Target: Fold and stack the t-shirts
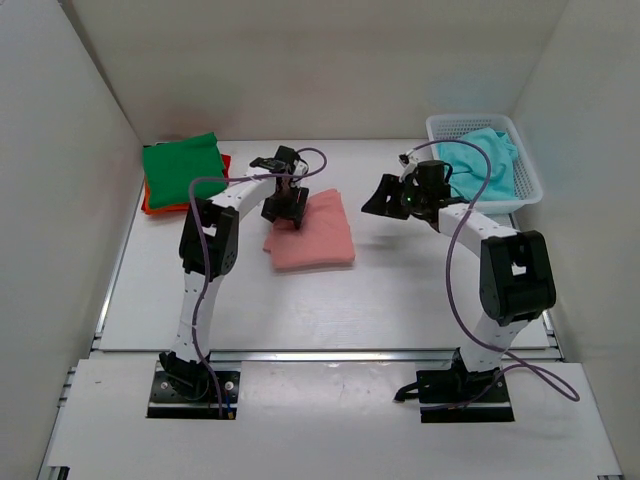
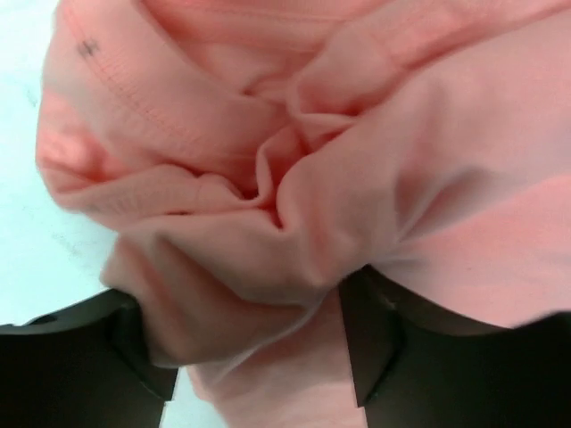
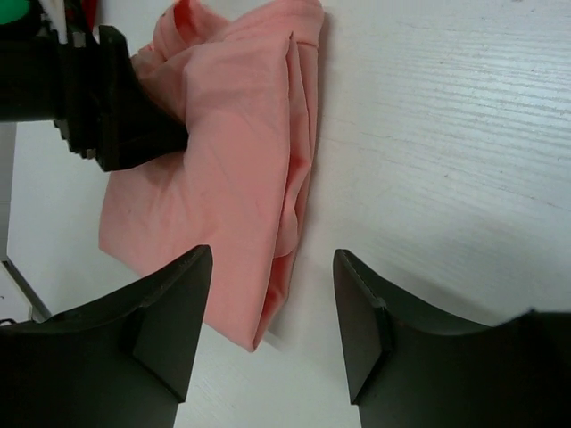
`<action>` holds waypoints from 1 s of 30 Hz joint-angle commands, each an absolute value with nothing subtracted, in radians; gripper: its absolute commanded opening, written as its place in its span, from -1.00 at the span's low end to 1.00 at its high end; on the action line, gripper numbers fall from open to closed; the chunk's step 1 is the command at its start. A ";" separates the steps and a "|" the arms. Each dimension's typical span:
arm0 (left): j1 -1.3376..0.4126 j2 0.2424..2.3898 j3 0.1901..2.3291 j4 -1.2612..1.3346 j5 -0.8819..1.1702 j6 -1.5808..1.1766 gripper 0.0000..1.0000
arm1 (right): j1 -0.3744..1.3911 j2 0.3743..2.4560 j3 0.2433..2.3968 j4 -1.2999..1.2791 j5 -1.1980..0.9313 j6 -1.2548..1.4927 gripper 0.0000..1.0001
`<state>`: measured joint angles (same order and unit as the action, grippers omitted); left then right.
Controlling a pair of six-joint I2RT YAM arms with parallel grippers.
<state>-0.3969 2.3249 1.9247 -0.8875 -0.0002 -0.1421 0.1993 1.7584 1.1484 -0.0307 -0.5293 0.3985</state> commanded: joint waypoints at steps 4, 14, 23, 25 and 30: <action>-0.361 2.288 1.858 -0.954 0.077 -0.080 0.97 | 0.176 1.608 1.025 0.117 -0.563 0.436 0.09; -0.301 2.158 1.649 -0.721 0.347 -0.133 -0.51 | 0.137 1.447 0.924 0.094 -0.560 0.403 0.08; -0.318 2.131 1.785 -0.864 0.129 -0.087 -1.00 | 0.098 1.356 0.841 0.104 -0.592 0.414 0.08; -0.308 2.086 1.828 -0.879 0.062 -0.069 -1.00 | 0.101 1.344 0.830 0.103 -0.589 0.410 0.06; -0.265 2.092 2.045 -0.997 0.008 -0.029 -1.00 | 0.132 1.301 0.808 0.087 -0.580 0.411 0.06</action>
<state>-0.3019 2.1921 1.9171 -0.9417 0.0906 -0.0715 0.1123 1.3491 0.8150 0.0528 -0.5701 0.4187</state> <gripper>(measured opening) 0.275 0.533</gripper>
